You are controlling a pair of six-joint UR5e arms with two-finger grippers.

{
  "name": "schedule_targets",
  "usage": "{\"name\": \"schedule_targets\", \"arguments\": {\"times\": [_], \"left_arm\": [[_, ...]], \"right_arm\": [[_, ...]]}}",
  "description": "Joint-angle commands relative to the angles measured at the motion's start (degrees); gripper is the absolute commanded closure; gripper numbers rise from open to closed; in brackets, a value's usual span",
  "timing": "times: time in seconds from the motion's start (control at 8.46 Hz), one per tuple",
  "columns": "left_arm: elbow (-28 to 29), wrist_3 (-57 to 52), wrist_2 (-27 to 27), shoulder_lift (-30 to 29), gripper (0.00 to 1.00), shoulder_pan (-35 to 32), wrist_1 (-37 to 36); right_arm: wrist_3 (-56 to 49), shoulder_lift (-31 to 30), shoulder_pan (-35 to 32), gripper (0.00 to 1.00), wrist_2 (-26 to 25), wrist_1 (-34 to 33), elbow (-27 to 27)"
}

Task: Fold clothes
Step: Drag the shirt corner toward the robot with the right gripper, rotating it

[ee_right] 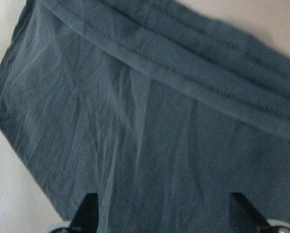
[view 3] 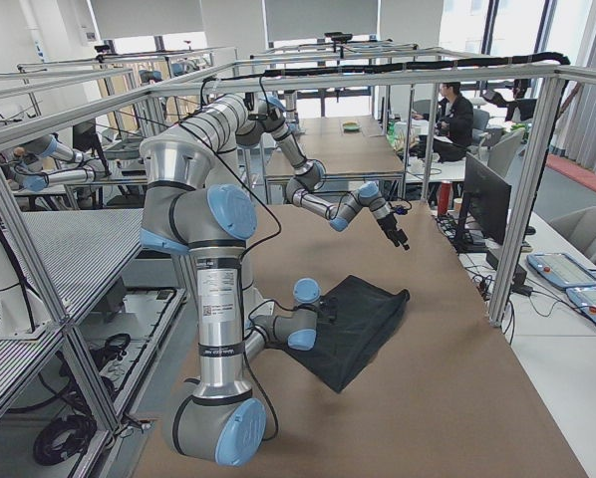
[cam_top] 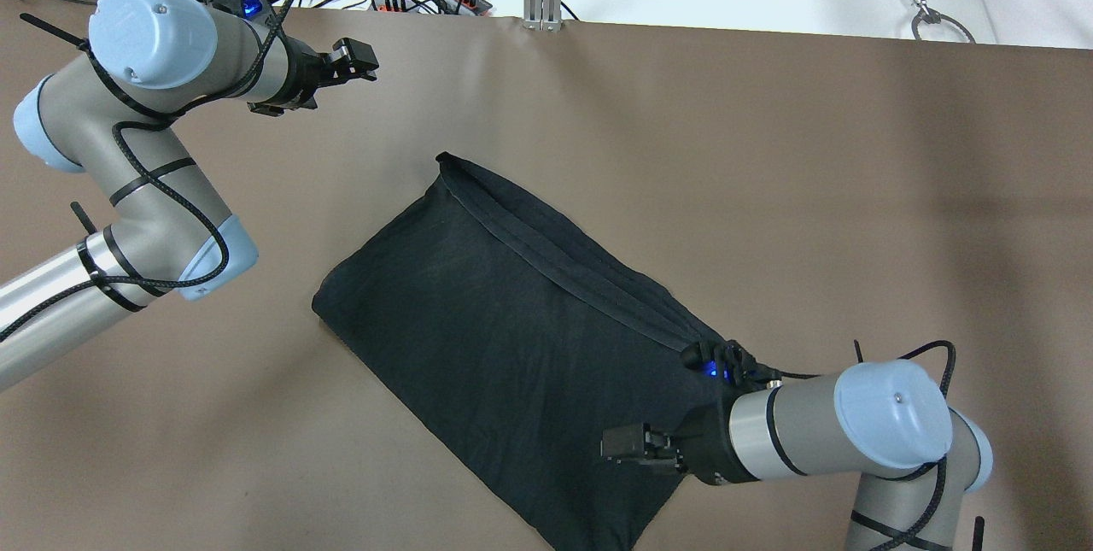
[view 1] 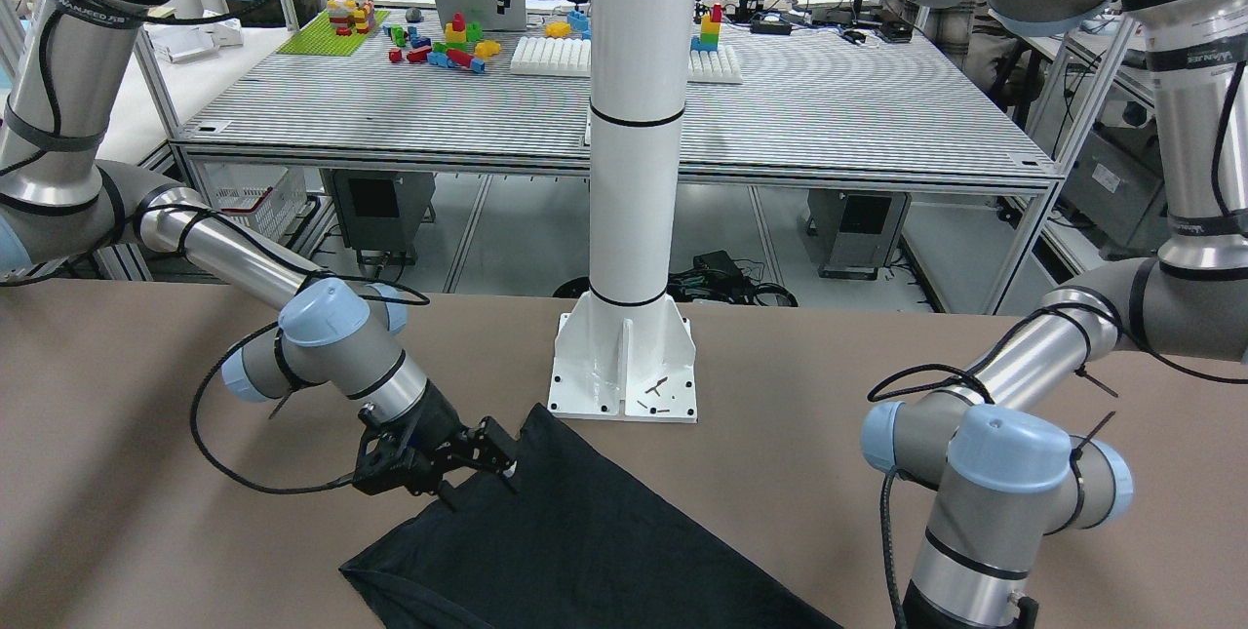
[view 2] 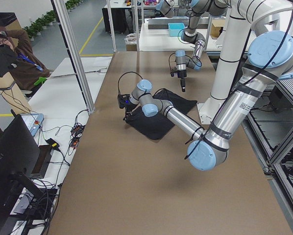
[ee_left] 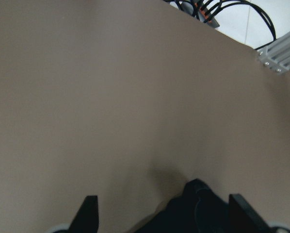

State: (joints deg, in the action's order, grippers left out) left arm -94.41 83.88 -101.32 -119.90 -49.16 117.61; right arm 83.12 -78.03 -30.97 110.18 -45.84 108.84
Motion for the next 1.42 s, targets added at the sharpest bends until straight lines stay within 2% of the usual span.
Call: {"name": "schedule_targets", "arguments": {"times": [0.0, 0.59, 0.83, 1.06, 1.3], "left_arm": [[-4.29, 5.92, -0.02, 8.25, 0.06, 5.72, 12.56], [-4.47, 5.33, 2.0, 15.12, 0.06, 9.87, 13.61], [-3.94, 5.33, 2.35, 15.22, 0.06, 12.32, 13.61], [-1.49, 4.81, 2.88, 15.22, 0.06, 13.82, 14.22], [1.93, 4.63, 2.79, 15.31, 0.06, 13.92, 18.69]], "right_arm": [[-5.33, 2.44, -6.37, 0.05, -0.94, -0.3, -4.25], [-5.34, 2.71, -7.79, 0.05, -2.34, -0.39, -4.61], [-5.07, 2.79, -8.14, 0.05, -2.34, -0.48, -4.69], [-5.16, 3.15, -8.4, 0.05, -2.95, -0.57, -4.78], [-5.25, 3.15, -9.28, 0.05, -3.13, -0.66, -4.78]]}}
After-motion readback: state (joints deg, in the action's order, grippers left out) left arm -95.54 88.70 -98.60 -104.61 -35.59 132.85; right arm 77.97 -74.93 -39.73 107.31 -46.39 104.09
